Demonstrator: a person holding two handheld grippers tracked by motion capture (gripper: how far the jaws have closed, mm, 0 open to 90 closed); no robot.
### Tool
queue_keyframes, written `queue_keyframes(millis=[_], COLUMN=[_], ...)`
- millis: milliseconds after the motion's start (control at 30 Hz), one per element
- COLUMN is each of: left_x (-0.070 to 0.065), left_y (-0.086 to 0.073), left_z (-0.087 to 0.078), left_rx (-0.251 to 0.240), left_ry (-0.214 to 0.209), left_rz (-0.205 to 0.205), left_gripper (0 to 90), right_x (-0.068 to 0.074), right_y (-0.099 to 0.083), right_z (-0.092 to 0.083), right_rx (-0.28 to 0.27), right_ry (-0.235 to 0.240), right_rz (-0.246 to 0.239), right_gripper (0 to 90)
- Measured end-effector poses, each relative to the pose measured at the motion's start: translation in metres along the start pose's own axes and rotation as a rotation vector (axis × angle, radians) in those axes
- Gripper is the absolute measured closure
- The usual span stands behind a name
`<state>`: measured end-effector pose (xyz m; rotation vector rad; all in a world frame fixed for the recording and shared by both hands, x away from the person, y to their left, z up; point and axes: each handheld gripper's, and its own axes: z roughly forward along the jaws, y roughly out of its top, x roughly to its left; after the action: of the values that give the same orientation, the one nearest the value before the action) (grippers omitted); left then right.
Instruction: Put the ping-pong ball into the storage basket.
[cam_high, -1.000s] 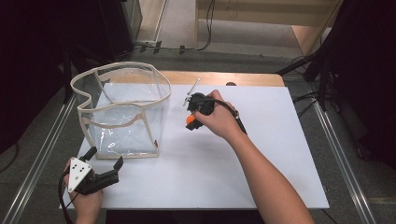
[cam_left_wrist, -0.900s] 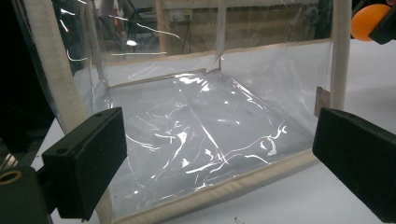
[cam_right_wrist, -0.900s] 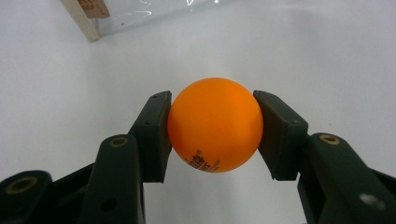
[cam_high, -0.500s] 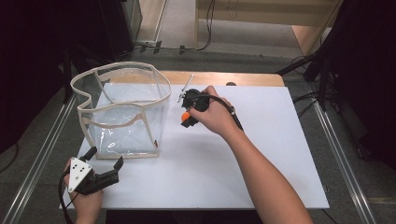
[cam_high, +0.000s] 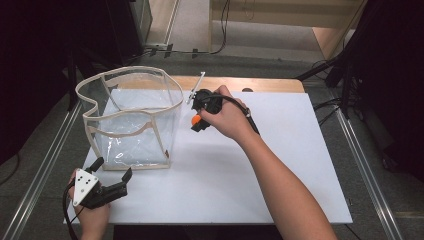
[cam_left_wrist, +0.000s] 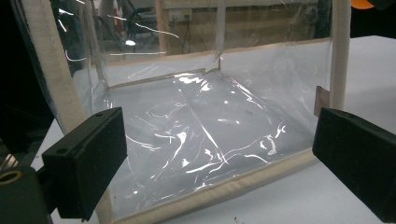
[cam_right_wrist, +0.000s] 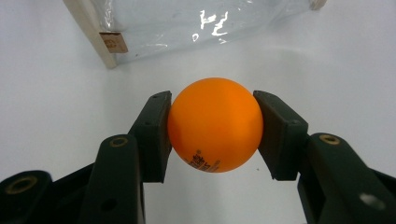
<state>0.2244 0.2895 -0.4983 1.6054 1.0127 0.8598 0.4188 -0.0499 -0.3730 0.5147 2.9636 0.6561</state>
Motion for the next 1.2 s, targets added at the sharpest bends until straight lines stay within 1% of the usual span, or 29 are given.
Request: queue_keyframes(millis=[133, 267, 367, 400, 567, 667, 900, 967, 1067, 1200], left_x=[0.0, 0.0, 0.0, 0.0, 0.0, 0.0, 0.0, 0.0, 0.0, -0.001], left_y=[0.0, 0.0, 0.0, 0.0, 0.0, 0.0, 0.0, 0.0, 0.0, 0.0], left_z=[0.0, 0.0, 0.0, 0.0, 0.0, 0.0, 0.0, 0.0, 0.0, 0.0], left_rx=[0.001, -0.001, 0.0, 0.0, 0.0, 0.0, 0.0, 0.0, 0.001, -0.001], left_ry=[0.0, -0.001, -0.001, -0.001, -0.001, -0.001, -0.001, -0.002, 0.0, -0.001], left_rz=[-0.001, -0.003, -0.001, -0.001, -0.001, -0.001, 0.0, 0.0, 0.0, -0.001], left_gripper=[3.6, 3.7, 3.6, 3.7, 3.6, 3.7, 3.7, 3.7, 3.7, 3.7], right_x=[0.0, 0.0, 0.0, 0.001, 0.0, 0.0, 0.0, 0.0, -0.001, -0.001], right_y=[0.004, 0.008, 0.011, 0.012, 0.016, 0.018, 0.024, 0.025, 0.028, 0.03], right_z=[-0.004, -0.007, -0.01, -0.011, -0.015, -0.019, -0.031, -0.032, -0.039, -0.043], right_rx=[-0.003, -0.001, -0.003, -0.002, -0.006, -0.01, -0.018, -0.02, -0.021, -0.025], right_ry=[0.001, 0.0, 0.0, 0.001, -0.003, 0.003, -0.008, -0.008, -0.014, -0.015], right_rz=[-0.01, -0.008, -0.019, -0.013, -0.019, -0.023, -0.037, -0.033, -0.04, -0.041], right_gripper=[47.7, 47.7, 47.8, 47.8, 47.8, 47.8, 47.8, 47.8, 47.8, 47.8])
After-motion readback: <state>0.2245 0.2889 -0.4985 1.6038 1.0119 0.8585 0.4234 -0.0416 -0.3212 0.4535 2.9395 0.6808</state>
